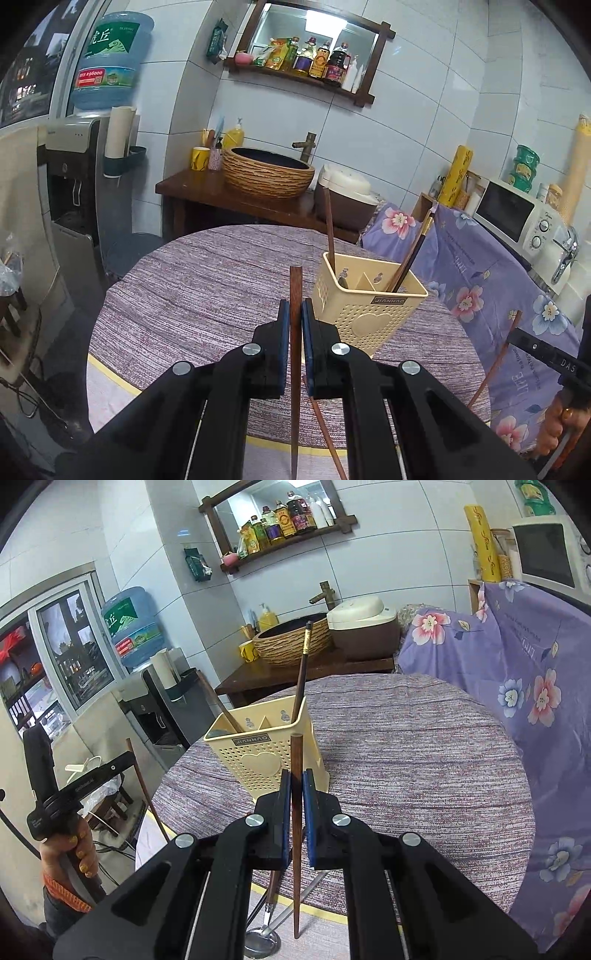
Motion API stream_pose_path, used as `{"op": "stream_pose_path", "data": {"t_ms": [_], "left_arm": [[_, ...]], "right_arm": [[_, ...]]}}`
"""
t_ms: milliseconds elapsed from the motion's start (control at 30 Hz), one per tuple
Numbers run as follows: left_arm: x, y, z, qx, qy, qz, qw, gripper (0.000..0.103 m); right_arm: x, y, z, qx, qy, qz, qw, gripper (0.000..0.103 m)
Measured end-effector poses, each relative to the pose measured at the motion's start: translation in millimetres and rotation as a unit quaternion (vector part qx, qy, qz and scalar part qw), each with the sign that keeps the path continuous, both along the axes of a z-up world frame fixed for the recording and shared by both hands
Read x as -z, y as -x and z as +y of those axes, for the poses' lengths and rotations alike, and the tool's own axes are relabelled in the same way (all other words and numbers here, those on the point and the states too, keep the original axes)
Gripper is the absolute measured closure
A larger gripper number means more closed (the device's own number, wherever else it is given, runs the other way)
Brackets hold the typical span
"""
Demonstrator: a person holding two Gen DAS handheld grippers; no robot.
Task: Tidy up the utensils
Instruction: 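Lift both chopsticks and carry them above the cream holder, then lower both chopsticks into the holder and open both grippers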
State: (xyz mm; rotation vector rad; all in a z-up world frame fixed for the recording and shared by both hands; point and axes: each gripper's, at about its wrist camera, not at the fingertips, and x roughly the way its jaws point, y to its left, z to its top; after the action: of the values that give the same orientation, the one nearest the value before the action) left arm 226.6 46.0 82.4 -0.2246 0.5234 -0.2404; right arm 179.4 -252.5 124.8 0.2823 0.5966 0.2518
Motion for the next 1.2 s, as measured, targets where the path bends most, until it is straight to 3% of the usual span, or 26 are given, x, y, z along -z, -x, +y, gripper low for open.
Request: {"op": "stream_pose_path", "data": {"t_ms": [267,467,733,867,967,1067,1200], "left_arm": [[-13.0,-0.3,-5.0,0.017,0.002,-0.008,0.9998,0.095],[-34.8,-1.6,-13.1,0.030,-0.003,-0.028,0.9991,0.095],[-112.9,-13.0,-34.6,0.070,0.002,-0.077,0.9946,0.095],[-158.4,-29.7,-49.5,0.063,0.005,-0.105,0.9924,0.095],[-176.6,-40.5,-60.9,0.051,0.002,-0.122,0.9912,0.095],[-177.5,-55.0,-71.4,0.041,-0.001,-0.124,0.9914,0.095],[-150.2,-77.8,-77.9,0.021,-0.006,-0.110,0.9937,0.095]], "right_arm": [[-11.2,-3.7,4.6,-0.008,0.005,-0.010,1.000,0.096],[-35.9,-15.2,10.0,-0.018,0.008,-0.026,0.999,0.096],[-111.7,-51.3,22.7,-0.020,0.017,-0.071,0.997,0.096],[-152.7,-73.2,30.7,-0.015,0.020,-0.096,0.995,0.096],[-173.9,-90.9,32.8,0.005,0.017,-0.113,0.993,0.096],[-177.6,-105.0,33.4,0.020,0.011,-0.121,0.992,0.096],[-157.0,-119.4,34.3,0.047,0.022,-0.122,0.991,0.095]]}}
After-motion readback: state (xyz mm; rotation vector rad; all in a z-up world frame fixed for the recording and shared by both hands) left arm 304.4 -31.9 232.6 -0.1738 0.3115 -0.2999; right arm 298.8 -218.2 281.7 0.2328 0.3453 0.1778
